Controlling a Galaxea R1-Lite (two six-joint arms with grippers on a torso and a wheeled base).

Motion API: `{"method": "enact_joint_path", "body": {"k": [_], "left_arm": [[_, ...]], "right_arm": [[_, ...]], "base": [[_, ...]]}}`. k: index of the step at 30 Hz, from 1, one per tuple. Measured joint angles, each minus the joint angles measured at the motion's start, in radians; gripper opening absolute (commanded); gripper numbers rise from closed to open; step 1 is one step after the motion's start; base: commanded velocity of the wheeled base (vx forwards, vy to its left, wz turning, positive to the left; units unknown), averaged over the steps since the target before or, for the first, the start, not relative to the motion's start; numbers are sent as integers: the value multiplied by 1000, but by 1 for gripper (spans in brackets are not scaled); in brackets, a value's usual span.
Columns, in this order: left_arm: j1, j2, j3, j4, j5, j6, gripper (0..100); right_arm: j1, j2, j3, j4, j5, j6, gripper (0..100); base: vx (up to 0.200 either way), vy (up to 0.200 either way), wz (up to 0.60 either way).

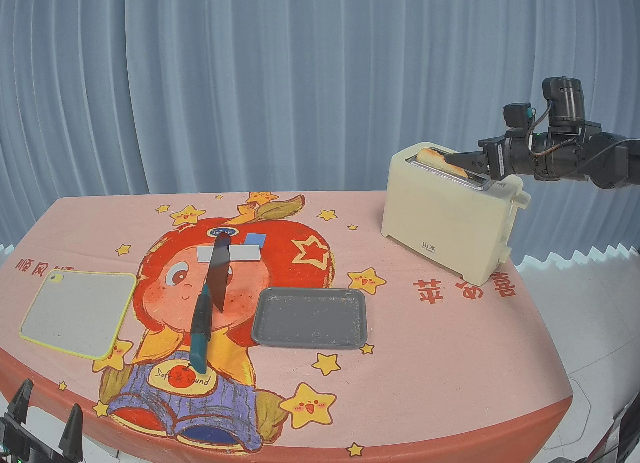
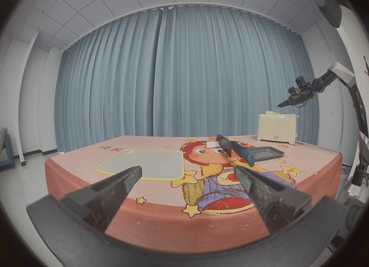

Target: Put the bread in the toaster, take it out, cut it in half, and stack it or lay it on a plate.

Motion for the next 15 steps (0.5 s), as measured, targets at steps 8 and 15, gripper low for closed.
{"method": "enact_joint_path", "body": {"k": [8, 15], "left_arm": [[0, 0, 0, 0, 0, 0, 100], [0, 0, 0, 0, 0, 0, 100]], "right_arm": [[28, 74, -68, 5, -18, -3, 100], [35, 124, -103, 6, -38, -29, 100]], "base": [[0, 0, 0], [0, 0, 0]]}}
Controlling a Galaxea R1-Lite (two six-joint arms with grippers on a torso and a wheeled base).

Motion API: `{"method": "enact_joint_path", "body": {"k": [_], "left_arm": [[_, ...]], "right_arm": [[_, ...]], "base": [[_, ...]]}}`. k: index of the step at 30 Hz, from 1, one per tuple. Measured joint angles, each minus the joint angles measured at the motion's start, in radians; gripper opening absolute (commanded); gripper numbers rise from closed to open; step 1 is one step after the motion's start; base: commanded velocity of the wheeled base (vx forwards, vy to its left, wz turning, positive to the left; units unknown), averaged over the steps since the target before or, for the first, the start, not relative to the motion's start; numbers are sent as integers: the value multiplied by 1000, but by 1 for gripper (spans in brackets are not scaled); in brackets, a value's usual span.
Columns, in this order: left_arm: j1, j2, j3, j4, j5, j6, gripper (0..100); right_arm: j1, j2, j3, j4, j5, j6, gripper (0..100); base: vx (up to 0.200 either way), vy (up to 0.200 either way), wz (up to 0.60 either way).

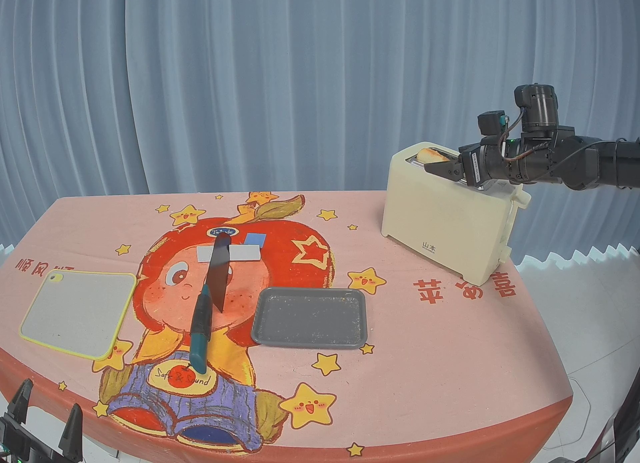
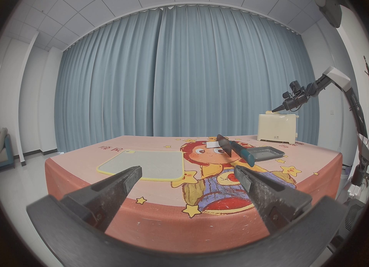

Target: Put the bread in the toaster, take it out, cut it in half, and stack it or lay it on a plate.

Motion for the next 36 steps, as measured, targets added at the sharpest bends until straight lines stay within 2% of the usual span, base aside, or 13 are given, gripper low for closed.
{"method": "enact_joint_path", "body": {"k": [6, 7, 14, 36], "left_arm": [[0, 0, 0, 0, 0, 0, 100], [0, 0, 0, 0, 0, 0, 100], [0, 0, 0, 0, 0, 0, 100], [0, 0, 0, 0, 0, 0, 100]], "right_arm": [[0, 27, -24, 3, -2, -1, 100], [1, 30, -29, 3, -6, -1, 0], [-6, 51, -48, 1, -19, -4, 0], [1, 16, -52, 2, -23, -11, 0]], "base": [[0, 0, 0], [0, 0, 0], [0, 0, 0], [0, 0, 0]]}}
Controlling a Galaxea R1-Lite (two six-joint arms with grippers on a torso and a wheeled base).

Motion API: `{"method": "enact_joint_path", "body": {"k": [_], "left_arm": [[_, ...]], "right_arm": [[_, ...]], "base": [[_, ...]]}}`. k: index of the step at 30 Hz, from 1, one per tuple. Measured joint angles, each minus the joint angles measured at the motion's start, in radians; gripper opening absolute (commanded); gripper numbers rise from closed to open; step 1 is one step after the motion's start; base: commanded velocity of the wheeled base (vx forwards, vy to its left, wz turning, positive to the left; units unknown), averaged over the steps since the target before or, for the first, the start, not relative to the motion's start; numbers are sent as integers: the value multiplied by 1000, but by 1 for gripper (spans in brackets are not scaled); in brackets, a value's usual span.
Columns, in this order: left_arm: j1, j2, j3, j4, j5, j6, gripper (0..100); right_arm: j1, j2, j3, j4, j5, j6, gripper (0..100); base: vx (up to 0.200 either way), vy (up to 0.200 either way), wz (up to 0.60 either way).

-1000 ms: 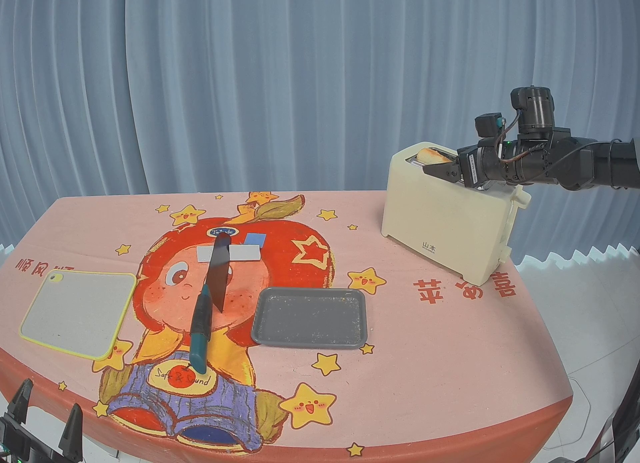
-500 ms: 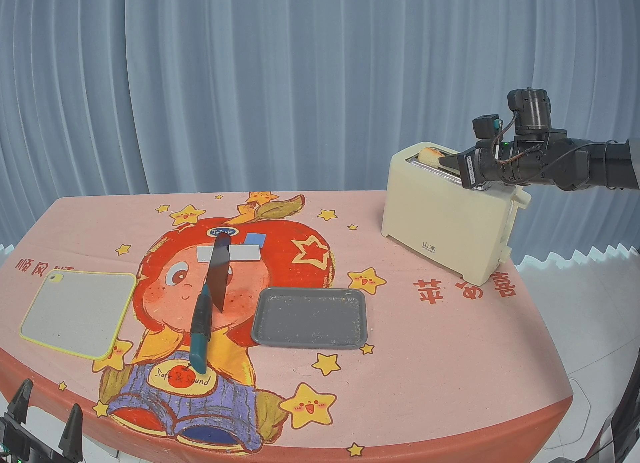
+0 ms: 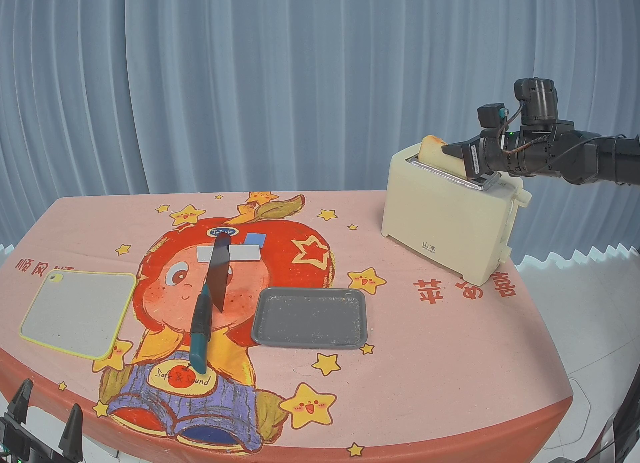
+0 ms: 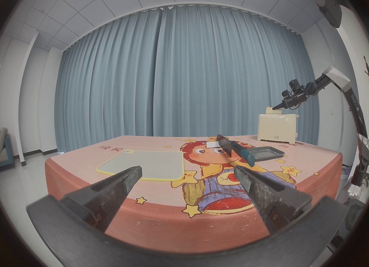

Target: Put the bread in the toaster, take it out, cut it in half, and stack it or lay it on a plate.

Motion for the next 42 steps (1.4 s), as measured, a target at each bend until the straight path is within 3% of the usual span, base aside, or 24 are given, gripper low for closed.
{"method": "enact_joint_path", "body": {"k": [42], "left_arm": [[0, 0, 0, 0, 0, 0, 100]], "right_arm": [[7, -212, 41, -7, -10, 8, 0]], "base": [[0, 0, 0]]}}
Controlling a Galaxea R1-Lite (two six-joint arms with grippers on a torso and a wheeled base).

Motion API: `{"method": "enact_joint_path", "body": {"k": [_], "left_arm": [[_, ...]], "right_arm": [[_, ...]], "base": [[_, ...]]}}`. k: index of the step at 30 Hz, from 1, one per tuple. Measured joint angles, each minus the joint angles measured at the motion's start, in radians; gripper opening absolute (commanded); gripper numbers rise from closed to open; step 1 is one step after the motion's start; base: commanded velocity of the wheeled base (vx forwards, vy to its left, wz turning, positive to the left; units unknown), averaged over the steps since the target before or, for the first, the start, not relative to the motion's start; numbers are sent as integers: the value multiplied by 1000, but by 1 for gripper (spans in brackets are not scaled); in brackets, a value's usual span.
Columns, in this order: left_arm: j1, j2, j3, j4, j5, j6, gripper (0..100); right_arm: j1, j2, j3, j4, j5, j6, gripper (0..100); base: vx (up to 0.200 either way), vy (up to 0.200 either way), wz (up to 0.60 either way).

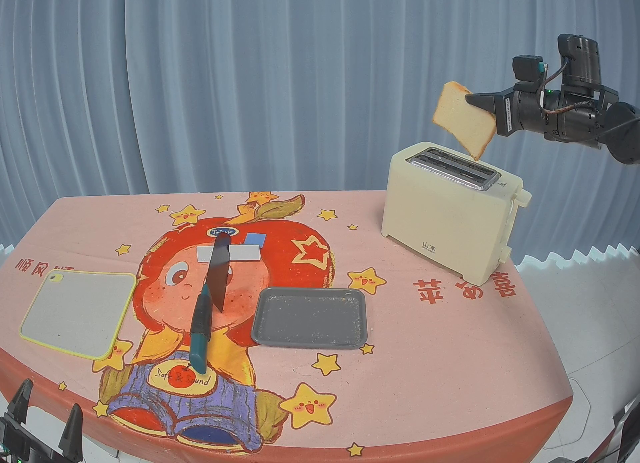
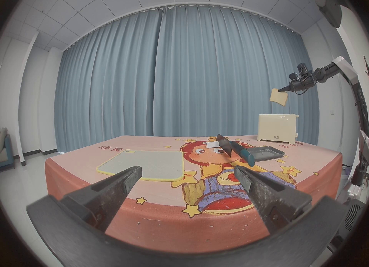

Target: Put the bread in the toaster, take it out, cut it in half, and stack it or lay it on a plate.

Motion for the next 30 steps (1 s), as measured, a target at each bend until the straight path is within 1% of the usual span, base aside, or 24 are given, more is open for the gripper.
{"method": "enact_joint_path", "body": {"k": [13, 16, 24, 26, 30], "left_arm": [[0, 0, 0, 0, 0, 0, 100], [0, 0, 0, 0, 0, 0, 100], [0, 0, 0, 0, 0, 0, 100], [0, 0, 0, 0, 0, 0, 100], [0, 0, 0, 0, 0, 0, 100]], "right_arm": [[20, -47, 13, 5, -11, 5, 0], [30, -67, 31, 4, -24, 6, 0], [54, -135, 144, -9, -35, 12, 0], [66, -159, 191, -11, -40, 19, 0], [95, -215, 298, -13, -65, 31, 0]], "base": [[0, 0, 0], [0, 0, 0], [0, 0, 0], [0, 0, 0], [0, 0, 0]]}}
